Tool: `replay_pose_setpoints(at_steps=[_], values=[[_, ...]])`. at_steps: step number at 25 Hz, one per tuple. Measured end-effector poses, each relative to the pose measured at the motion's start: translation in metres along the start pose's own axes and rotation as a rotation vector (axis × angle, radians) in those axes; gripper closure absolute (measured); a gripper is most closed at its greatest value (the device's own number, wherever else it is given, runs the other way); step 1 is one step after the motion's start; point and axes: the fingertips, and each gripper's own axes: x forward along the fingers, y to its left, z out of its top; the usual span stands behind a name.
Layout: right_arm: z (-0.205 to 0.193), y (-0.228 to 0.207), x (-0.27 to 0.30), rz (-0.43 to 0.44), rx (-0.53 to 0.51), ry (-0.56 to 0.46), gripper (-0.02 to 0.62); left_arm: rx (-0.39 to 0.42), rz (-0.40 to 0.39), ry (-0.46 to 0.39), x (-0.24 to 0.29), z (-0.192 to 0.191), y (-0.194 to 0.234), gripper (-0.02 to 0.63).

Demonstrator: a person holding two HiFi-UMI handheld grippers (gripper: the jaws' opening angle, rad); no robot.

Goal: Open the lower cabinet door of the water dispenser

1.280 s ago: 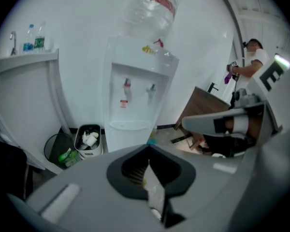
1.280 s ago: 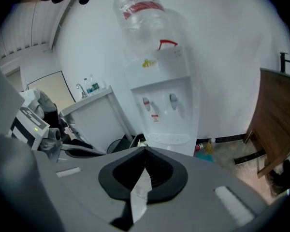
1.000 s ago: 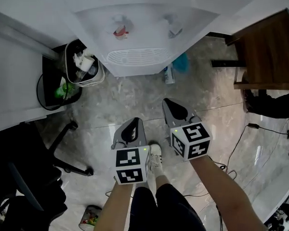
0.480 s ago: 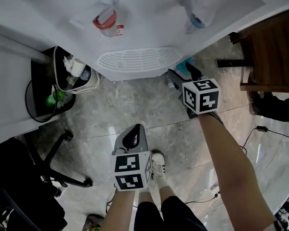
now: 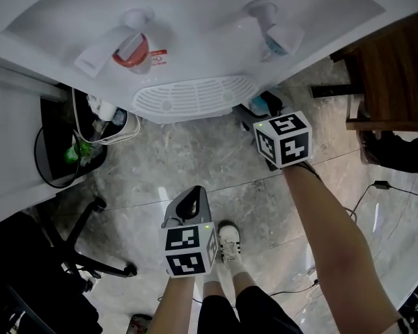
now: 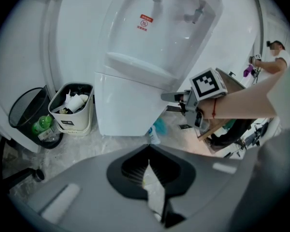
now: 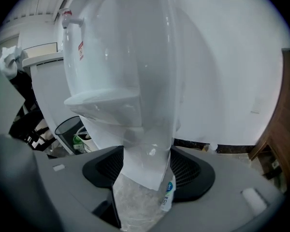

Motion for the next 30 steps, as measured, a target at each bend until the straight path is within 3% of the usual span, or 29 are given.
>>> replay_pose_setpoints(at_steps=[7,14,23,30], values=[[-0.017,0.013,-0.019,-0.018,0.046,0.025,0.327,0.019,0.001,0.006,-0.003,-0.003,-0.007,0.6],[-0.057,0.057,-0.062,0.022,0.103,0.041,0.364,0.046,-0.008,0.016,-0.012,-0.022,-0.017,0.6],[-0.105,0.16,-0.112,0.183,0.075,0.102,0.425,0.029,0.051,0.0,-0.045,-0.065,0.0,0.6],[-0.118,0.245,-0.12,0.315,0.057,0.145,0.544,-0.034,0.135,-0.006,-0.073,-0.094,0.034,0.6]])
